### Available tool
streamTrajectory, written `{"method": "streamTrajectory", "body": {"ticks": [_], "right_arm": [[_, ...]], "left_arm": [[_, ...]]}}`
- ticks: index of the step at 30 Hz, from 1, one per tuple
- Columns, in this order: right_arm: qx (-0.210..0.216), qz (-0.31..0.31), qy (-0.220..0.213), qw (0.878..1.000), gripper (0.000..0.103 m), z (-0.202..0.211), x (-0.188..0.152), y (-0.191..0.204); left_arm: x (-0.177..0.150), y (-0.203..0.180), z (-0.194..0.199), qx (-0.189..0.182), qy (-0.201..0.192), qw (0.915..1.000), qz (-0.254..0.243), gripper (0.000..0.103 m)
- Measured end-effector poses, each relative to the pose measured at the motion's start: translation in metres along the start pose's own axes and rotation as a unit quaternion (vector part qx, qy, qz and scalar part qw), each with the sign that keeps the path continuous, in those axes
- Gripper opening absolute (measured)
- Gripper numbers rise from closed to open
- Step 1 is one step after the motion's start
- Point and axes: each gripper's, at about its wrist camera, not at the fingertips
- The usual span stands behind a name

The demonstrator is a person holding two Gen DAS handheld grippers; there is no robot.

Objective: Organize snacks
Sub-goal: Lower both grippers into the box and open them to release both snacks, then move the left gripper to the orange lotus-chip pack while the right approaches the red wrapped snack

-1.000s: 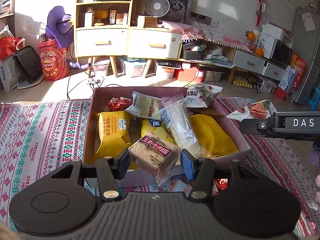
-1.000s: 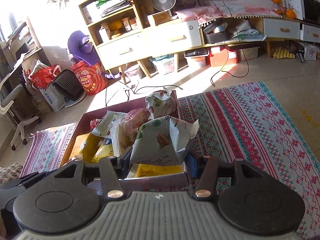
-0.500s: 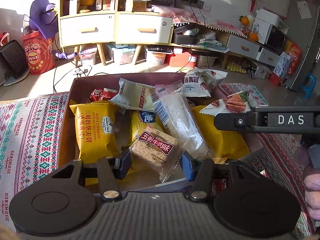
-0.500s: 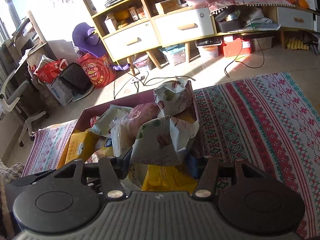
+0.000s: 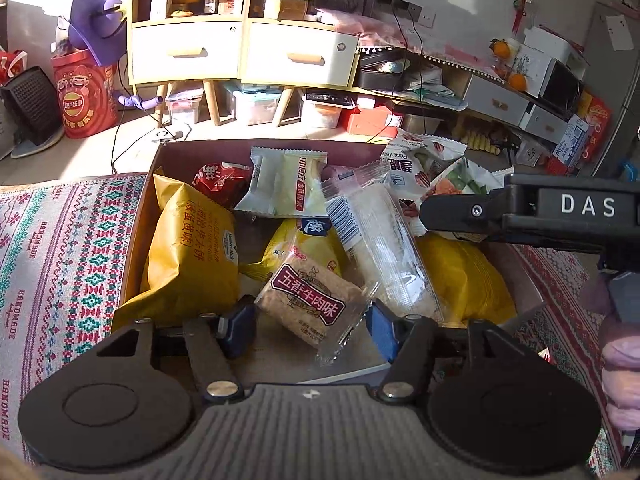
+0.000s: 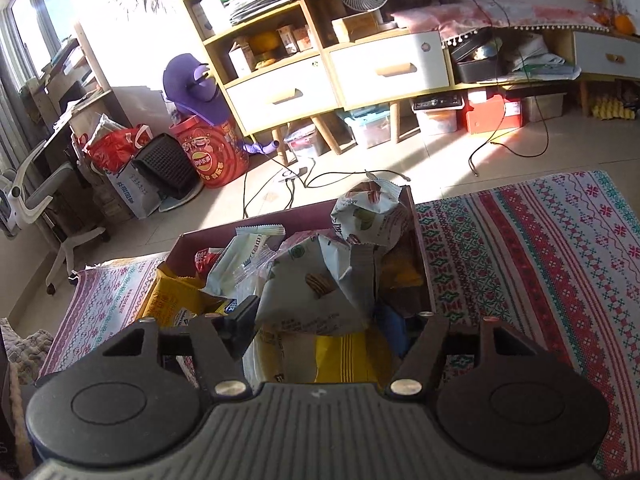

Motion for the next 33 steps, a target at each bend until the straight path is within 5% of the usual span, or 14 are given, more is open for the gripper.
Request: {"method": "streamTrajectory", "body": {"ticks": [15, 33], "right_arm": [[0.003, -0.001, -0.012, 1.000, 0.079, 0.022, 0.008, -0.001], [-0.041, 0.029, 0.010, 0.999, 0.093, 0.073, -0.002, -0.004]], "left_arm": [[0.003, -0.008, 0.023, -0.002, -0.013, 0.9998, -0.013, 0.091], [0.002, -0.028, 0.071, 0.033, -0.005, 0.9965, -0.076, 0.103]]}}
Point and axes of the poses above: each gripper's, at about its wrist camera, not at the fingertips, and z roughly against the way its jaws point, y to its left, x to its top, and after that the axes turned 12 degrees about -y, right-handed
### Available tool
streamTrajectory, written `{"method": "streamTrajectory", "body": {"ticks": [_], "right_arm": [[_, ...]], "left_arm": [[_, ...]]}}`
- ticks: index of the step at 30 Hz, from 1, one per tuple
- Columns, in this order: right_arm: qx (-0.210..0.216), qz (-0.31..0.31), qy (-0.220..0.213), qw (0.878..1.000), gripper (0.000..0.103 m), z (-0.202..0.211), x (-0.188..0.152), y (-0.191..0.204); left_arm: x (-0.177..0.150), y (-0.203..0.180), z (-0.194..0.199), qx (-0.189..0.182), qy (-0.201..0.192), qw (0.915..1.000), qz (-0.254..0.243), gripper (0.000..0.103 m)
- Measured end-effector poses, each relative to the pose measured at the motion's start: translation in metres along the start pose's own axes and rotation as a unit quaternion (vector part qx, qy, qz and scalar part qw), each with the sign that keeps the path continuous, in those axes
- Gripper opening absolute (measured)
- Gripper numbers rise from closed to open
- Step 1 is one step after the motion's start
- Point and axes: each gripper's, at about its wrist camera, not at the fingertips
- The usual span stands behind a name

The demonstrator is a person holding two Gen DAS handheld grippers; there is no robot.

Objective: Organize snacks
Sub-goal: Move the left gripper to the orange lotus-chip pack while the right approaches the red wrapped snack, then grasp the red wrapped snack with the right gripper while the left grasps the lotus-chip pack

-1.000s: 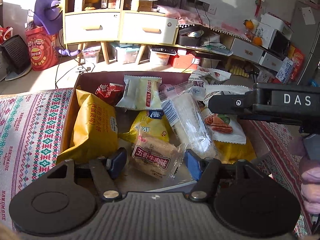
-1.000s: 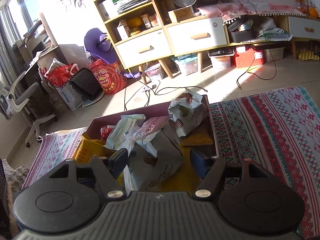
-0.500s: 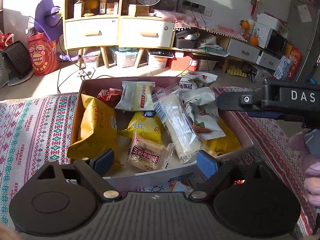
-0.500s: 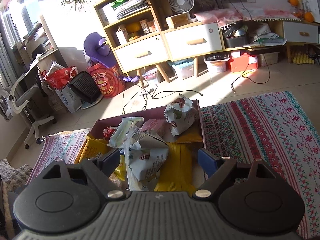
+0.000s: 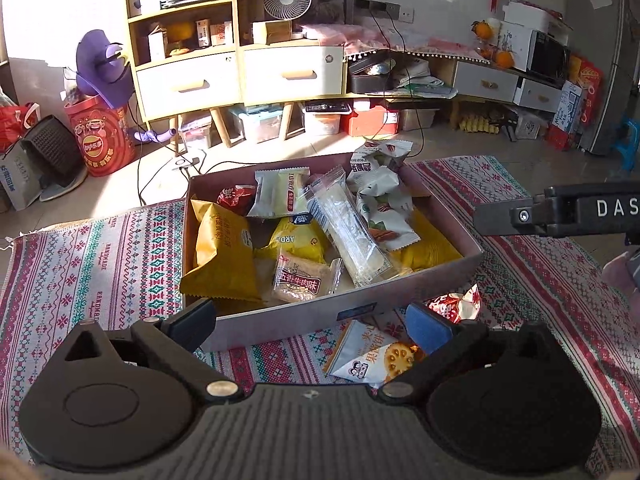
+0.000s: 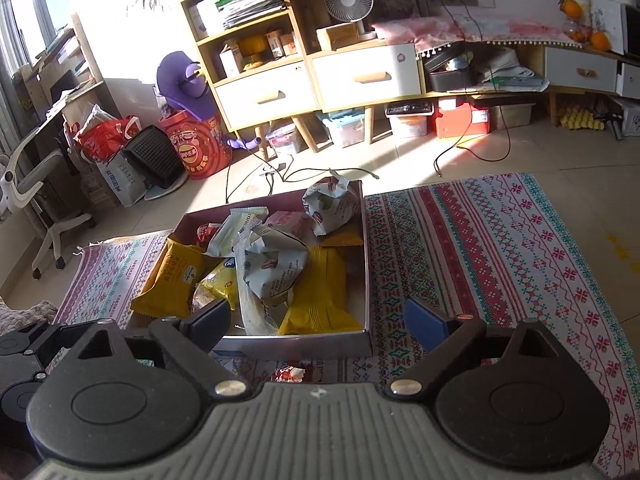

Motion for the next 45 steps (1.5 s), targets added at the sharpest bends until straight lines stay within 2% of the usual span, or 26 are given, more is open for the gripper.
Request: {"method": "streamTrajectory", "body": {"ticks": [8, 14, 20, 25, 34, 39, 43, 45], "right_arm": [[-0.011, 0.007, 0.025, 1.000, 0.095, 0.010, -0.019, -0.003], [-0.055, 0.025, 0.065, 0.996, 0.095, 0.005, -0.035, -0.004], [-0.044, 0.018, 0.080, 0.996, 0.095, 0.001, -0.040, -0.004], [-0.021, -0.015, 0.091, 0.996, 0.093, -0.014, -0.041, -0.002], [-0.002, -0.056, 0.104, 0.993, 0.075, -0.037, -0.044, -0.002], [0.005, -0.062, 0.111, 0.992, 0.055, -0.044, -0.047, -0.003], [0.008, -0.050, 0.115, 0.992, 0.047, -0.044, -0.047, -0.001], [0.011, -0.046, 0.115, 0.992, 0.037, -0.042, -0.047, -0.001]], "left_arm": [[-0.023, -0.009, 0.011, 0.012, 0.027, 0.9996, -0.003, 0.103], [-0.043, -0.016, 0.006, 0.010, 0.052, 0.9986, -0.009, 0.103], [-0.054, -0.025, -0.002, 0.008, 0.063, 0.9976, -0.026, 0.103], [-0.059, -0.025, -0.013, 0.003, 0.059, 0.9979, -0.027, 0.103], [-0.059, -0.027, -0.024, -0.033, 0.038, 0.9986, -0.020, 0.103], [-0.056, -0.030, -0.030, -0.042, 0.029, 0.9985, -0.021, 0.103], [-0.054, -0.032, -0.034, -0.042, 0.024, 0.9986, -0.021, 0.103], [-0.052, -0.033, -0.036, -0.045, 0.024, 0.9984, -0.024, 0.101]]}}
Point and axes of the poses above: each gripper's, at about its wrist camera, not at the fingertips, and z roughly against the way its jaws point, y to its left, x to its top, and after that the axes turned 12 degrees about -y, right-handed
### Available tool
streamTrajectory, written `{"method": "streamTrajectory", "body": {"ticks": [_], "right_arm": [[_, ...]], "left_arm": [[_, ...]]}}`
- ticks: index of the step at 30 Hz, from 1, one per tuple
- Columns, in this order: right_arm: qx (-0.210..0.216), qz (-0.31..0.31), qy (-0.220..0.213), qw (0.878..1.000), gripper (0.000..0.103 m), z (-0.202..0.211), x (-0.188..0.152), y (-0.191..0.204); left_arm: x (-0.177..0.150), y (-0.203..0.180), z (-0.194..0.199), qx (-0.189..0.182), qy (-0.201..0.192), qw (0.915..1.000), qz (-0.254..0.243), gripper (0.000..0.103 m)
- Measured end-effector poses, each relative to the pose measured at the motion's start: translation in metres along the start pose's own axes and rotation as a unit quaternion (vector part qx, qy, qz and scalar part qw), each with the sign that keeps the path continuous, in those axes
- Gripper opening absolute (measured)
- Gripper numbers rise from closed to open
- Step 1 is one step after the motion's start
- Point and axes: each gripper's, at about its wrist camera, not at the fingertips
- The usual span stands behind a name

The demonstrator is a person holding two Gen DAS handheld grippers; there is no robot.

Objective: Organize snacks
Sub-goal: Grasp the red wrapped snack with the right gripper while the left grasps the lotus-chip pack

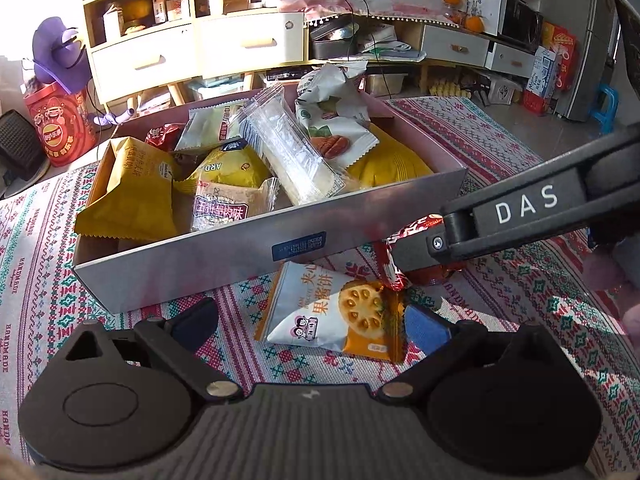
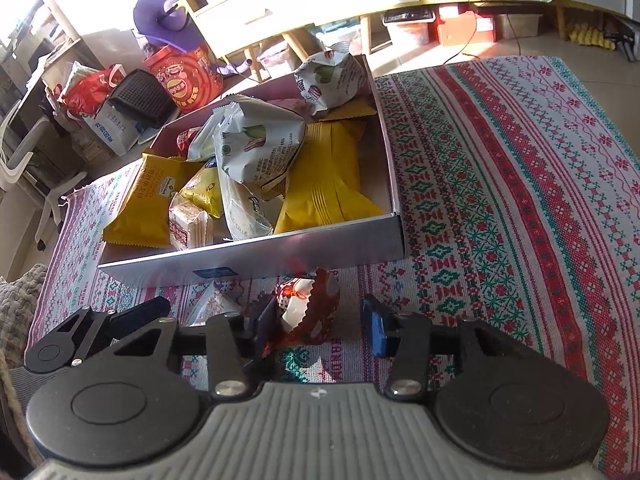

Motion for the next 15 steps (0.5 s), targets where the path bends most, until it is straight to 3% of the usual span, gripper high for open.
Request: {"method": "streamTrajectory", "body": {"ticks": [3, 9, 15], "right_arm": [[0.001, -0.002, 0.000, 1.000, 0.028, 0.0036, 0.0016, -0.0015], [-0.016, -0.002, 0.004, 1.000, 0.028, 0.0064, 0.0047, -0.0055], [-0.022, -0.009, 0.009, 1.000, 0.028, 0.0097, 0.0054, -0.0101]], "left_arm": [[0.0013, -0.0017, -0.0014, -0.003, 0.001, 1.0000, 0.002, 0.095], [0.0054, -0.0029, -0.0009, 0.000, 0.007, 0.9999, 0.008, 0.079], [0.0098, -0.0004, -0.0008, 0.015, 0.026, 0.9993, 0.022, 0.074]]}}
Point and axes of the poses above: each gripper's, at about its wrist camera, not at the fingertips, and z roughly against the way its jaws point, y to its left, x to its top, and after that the axes turned 12 degrees about -y, right-handed
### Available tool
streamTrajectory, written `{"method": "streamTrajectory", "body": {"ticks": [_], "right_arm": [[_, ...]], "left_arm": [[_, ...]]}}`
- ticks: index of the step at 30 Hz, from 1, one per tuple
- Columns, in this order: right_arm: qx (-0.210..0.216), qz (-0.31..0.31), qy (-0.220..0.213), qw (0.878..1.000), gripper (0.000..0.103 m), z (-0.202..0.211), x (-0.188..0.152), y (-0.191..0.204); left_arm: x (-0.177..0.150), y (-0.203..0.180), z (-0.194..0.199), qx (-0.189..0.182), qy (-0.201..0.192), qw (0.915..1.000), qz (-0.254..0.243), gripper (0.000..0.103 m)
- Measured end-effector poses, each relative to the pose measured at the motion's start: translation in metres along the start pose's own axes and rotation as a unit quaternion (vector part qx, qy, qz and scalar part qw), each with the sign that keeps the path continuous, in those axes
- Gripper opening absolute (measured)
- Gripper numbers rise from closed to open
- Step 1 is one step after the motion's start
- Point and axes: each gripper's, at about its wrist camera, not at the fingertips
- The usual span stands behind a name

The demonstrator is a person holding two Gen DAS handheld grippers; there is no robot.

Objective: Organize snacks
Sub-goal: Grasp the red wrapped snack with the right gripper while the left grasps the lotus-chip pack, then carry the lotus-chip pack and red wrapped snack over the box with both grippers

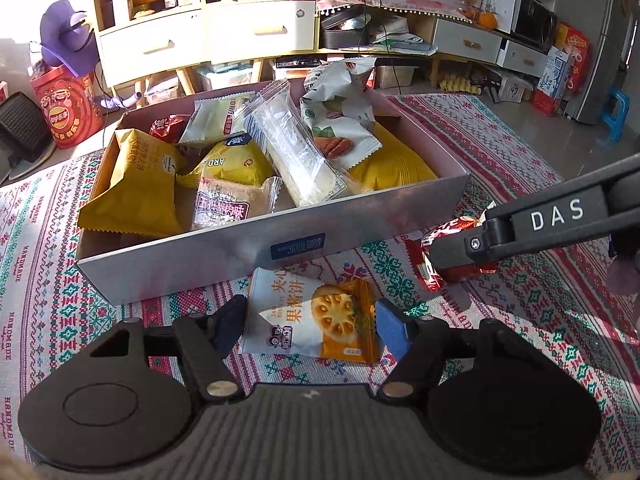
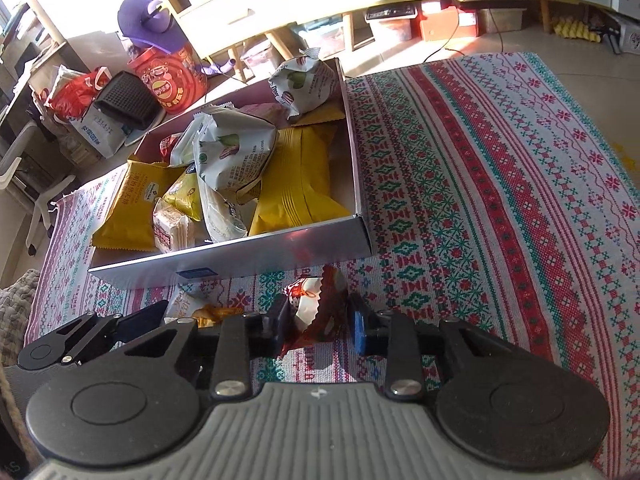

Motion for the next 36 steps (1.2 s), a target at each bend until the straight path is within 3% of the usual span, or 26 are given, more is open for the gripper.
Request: {"method": "streamTrajectory", "body": {"ticks": [7, 12, 36], "right_arm": [[0.000, 0.010, 0.009, 1.000, 0.028, 0.002, -0.001, 0.004], [0.001, 0.016, 0.013, 1.000, 0.028, 0.002, -0.003, 0.007], [0.020, 0.019, 0.007, 1.000, 0.028, 0.015, 0.002, 0.015]], "left_arm": [[0.000, 0.004, 0.005, 0.011, 0.013, 0.9998, 0.010, 0.071], [0.003, 0.007, 0.011, 0.012, 0.012, 0.9998, 0.012, 0.062], [0.009, 0.019, 0.023, 0.019, 0.021, 0.9983, 0.050, 0.058]]}}
Point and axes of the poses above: each gripper's, at about its wrist camera, not at the fingertips, and z roughly against the way its jaws point, y to its left, x to its top, and after that the axes turned 12 degrees about -y, right-handed
